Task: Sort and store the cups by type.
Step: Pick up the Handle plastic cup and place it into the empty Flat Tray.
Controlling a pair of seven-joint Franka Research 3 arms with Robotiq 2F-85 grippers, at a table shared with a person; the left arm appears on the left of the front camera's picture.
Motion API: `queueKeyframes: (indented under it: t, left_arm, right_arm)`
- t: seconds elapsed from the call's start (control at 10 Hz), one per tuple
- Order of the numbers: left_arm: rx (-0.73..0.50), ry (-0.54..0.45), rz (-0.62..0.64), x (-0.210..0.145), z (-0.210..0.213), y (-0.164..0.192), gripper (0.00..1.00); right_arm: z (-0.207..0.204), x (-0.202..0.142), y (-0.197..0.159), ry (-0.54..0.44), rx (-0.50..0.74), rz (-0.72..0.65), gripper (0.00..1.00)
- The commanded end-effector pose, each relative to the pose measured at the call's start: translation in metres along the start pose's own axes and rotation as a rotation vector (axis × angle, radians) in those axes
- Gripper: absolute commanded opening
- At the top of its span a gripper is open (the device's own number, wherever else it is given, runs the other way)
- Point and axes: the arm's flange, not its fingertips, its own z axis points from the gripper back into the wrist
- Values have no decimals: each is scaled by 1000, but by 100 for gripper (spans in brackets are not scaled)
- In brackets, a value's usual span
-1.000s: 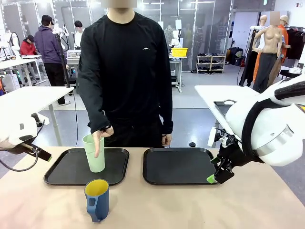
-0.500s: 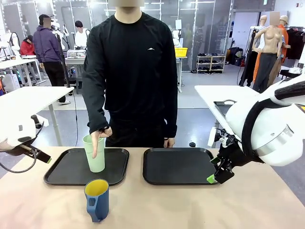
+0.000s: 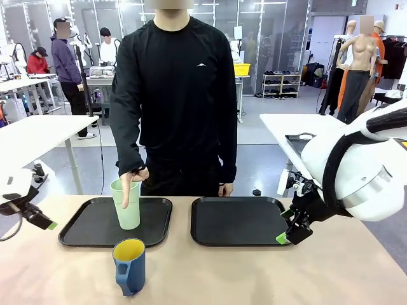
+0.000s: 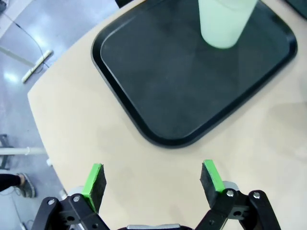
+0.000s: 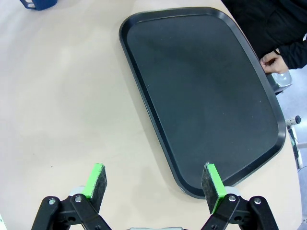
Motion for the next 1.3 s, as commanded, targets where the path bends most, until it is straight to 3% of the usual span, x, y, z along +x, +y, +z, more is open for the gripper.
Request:
queueKeyframes:
  t: [0.0, 0.2, 0.5, 1.1, 1.2]
  left_arm:
    - [-28, 35, -122, -67, 33, -41, 100]
    - [25, 116, -182, -80, 39, -40, 100]
    - [9, 190, -351, -94, 49, -45, 100]
    - [-162, 144, -478, -138, 45, -42, 100]
    - [-117, 189, -457, -60, 35, 35, 100]
  right_arm:
    - [-1, -2, -1, 5, 3, 11, 100]
    - [-1, -2, -1, 5, 3, 11, 100]
    - [-1, -2, -1, 5, 3, 11, 100]
    - [-1, -2, -1, 5, 3, 11, 100]
    - [-1, -2, -1, 5, 3, 11, 100]
